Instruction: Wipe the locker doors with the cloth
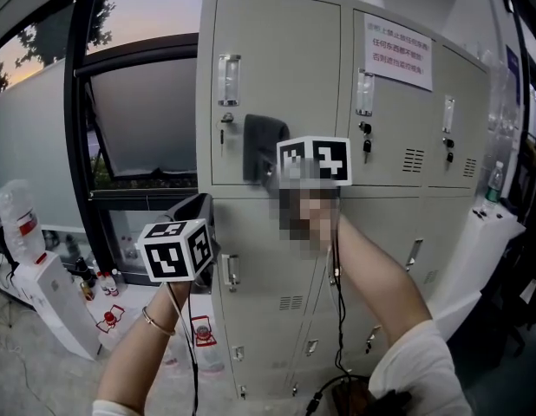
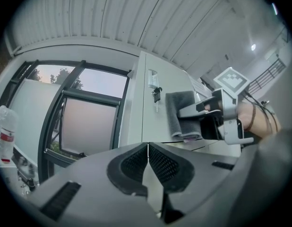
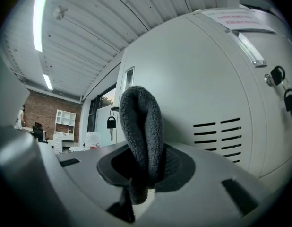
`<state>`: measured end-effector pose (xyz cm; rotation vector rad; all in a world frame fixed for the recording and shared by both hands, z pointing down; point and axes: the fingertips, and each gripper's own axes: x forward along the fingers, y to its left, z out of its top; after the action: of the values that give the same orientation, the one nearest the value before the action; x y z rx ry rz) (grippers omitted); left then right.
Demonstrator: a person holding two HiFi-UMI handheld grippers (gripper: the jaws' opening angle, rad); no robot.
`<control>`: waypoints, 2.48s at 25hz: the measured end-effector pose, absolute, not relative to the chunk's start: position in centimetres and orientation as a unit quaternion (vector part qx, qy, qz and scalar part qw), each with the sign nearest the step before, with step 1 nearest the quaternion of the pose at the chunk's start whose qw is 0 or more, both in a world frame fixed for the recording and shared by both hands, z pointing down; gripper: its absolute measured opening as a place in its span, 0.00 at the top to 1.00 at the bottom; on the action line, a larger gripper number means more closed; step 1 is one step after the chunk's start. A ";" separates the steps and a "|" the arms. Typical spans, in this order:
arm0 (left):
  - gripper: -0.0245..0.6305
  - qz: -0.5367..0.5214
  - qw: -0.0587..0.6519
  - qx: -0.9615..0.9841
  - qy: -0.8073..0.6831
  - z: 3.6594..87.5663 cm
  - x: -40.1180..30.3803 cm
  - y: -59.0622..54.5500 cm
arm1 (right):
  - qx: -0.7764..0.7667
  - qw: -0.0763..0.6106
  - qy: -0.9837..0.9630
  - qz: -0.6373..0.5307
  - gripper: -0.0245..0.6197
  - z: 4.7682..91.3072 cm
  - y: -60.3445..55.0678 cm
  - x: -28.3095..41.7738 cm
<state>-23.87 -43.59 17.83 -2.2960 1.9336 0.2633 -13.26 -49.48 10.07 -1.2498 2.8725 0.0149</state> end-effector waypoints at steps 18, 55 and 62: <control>0.95 0.082 0.061 -0.786 0.609 18.1 -19.2 -45.2 | -0.455 0.012 0.891 -0.006 0.84 11.0 -50.9 -5.5; 0.95 0.083 0.068 -0.827 0.552 17.2 -8.9 -47.7 | -0.543 0.028 0.839 -0.022 0.84 12.2 -53.7 10.8; 0.95 0.085 0.070 -0.830 0.547 16.8 -7.0 -47.9 | -0.550 0.041 0.834 -0.026 0.84 11.4 -54.3 13.4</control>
<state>-7.00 -47.93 16.82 -2.4987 1.6450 0.2546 13.45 -54.32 11.44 -1.6839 2.5542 -0.0796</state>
